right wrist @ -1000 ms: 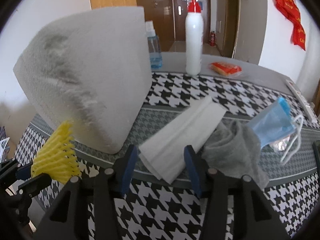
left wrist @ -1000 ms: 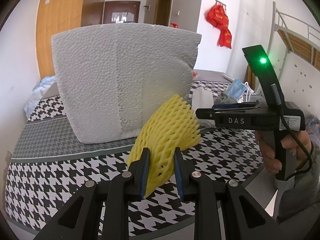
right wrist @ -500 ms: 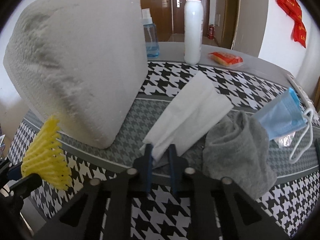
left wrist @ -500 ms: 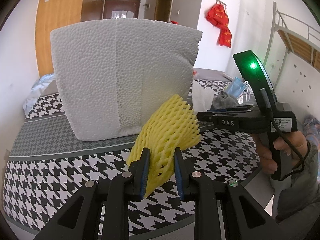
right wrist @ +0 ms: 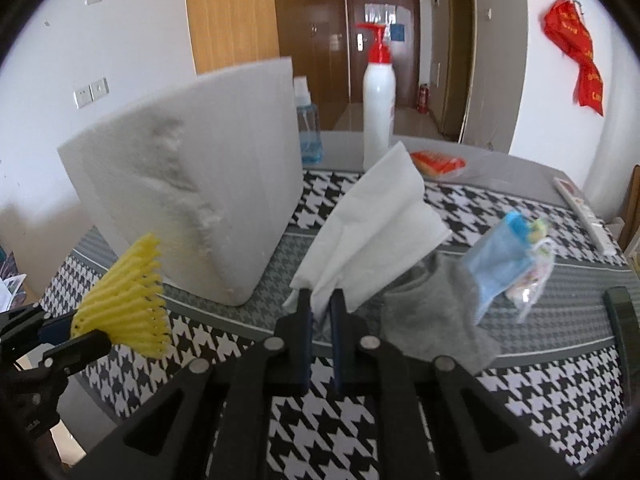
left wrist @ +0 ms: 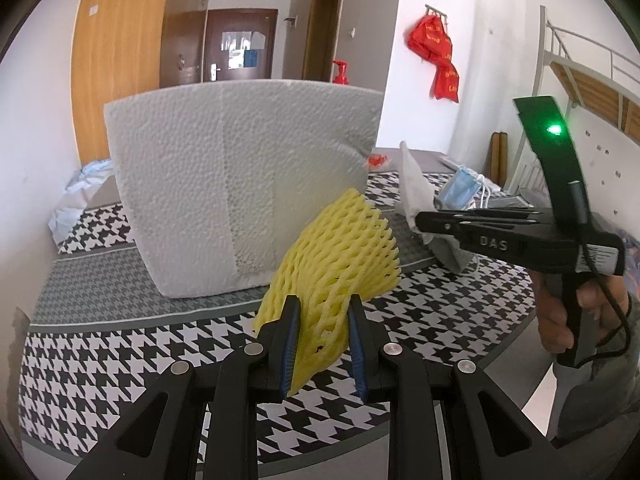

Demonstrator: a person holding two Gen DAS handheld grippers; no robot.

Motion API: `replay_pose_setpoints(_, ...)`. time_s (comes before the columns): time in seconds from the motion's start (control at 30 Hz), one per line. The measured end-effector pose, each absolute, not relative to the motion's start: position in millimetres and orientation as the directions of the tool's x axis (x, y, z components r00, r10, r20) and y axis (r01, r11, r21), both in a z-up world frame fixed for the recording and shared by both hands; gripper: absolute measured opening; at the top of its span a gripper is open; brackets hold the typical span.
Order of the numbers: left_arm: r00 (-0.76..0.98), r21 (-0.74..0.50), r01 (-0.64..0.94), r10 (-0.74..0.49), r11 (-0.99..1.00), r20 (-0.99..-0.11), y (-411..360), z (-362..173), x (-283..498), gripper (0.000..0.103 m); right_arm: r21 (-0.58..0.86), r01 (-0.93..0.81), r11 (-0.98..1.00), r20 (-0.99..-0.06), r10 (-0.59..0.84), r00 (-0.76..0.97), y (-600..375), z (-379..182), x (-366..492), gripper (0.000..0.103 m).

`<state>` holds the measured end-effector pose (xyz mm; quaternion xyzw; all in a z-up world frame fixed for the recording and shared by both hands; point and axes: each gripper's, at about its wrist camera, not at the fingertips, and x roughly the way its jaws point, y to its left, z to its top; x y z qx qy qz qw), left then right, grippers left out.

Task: Organize soft objects
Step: 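Close the right tool on the white tissue and lift it, then carry the tissue with the right tool over the foam box while the left carries the net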

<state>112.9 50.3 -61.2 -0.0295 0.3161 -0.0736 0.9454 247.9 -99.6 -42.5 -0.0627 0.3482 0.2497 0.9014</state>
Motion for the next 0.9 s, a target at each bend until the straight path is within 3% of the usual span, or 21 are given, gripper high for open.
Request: replay_pose_setpoints(0.9,0.868,-0.08,0.147,-0.167,0.986,-0.468,43.8,-3.4,97.5,0.025,0.05,-0.478,0.877,-0.53,0.429,0.732,-124.0,14.7,204.4,0.011)
